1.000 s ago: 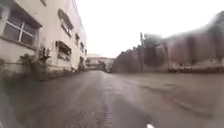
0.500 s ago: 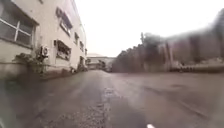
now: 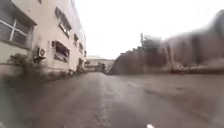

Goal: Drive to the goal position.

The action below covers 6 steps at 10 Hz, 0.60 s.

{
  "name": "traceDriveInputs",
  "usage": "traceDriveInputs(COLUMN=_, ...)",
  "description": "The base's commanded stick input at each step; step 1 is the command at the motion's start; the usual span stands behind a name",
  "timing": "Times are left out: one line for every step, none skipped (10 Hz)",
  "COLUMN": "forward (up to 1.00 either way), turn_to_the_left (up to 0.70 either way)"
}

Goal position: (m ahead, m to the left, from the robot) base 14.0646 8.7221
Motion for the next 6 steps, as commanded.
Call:
traceDriveInputs(forward=0.50, turn_to_the_left=0.08)
traceDriveInputs(forward=0.50, turn_to_the_left=0.08)
traceDriveInputs(forward=0.50, turn_to_the_left=0.08)
traceDriveInputs(forward=0.50, turn_to_the_left=0.08)
traceDriveInputs(forward=0.50, turn_to_the_left=0.08)
traceDriveInputs(forward=0.50, turn_to_the_left=0.08)
